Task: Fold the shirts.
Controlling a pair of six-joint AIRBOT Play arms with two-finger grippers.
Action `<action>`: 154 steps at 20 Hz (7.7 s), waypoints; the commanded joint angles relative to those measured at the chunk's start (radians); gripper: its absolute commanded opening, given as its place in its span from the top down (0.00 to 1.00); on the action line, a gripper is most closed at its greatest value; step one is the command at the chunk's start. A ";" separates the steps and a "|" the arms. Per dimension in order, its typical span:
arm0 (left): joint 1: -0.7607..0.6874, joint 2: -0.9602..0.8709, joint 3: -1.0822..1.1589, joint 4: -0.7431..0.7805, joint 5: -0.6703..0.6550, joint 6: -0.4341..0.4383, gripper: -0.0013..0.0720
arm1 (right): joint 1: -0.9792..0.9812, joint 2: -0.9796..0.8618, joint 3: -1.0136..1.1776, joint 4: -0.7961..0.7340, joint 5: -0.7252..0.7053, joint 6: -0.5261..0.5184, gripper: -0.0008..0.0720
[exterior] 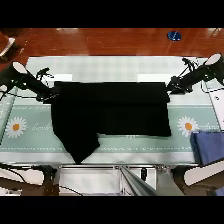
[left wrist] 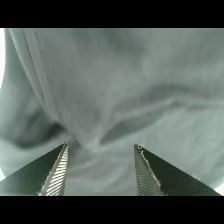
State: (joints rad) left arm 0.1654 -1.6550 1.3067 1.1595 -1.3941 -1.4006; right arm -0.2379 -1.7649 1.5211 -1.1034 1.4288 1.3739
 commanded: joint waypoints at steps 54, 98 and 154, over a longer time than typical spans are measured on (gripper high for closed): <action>0.177 0.447 -0.892 -0.313 0.249 0.185 0.95 | -0.246 0.510 -1.023 0.309 -0.251 -0.121 0.45; 0.206 0.371 -0.348 -0.368 0.475 0.134 0.29 | -0.235 0.033 -0.215 0.178 -0.233 0.027 0.42; -0.245 0.652 -0.234 -0.145 0.348 -0.032 0.95 | 0.607 0.413 -0.213 0.339 -0.427 0.013 0.96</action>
State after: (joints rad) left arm -0.1341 -1.2179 1.2560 0.9634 -1.0966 -1.4403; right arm 0.2413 -1.1782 1.2015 -0.7692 1.0760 1.3853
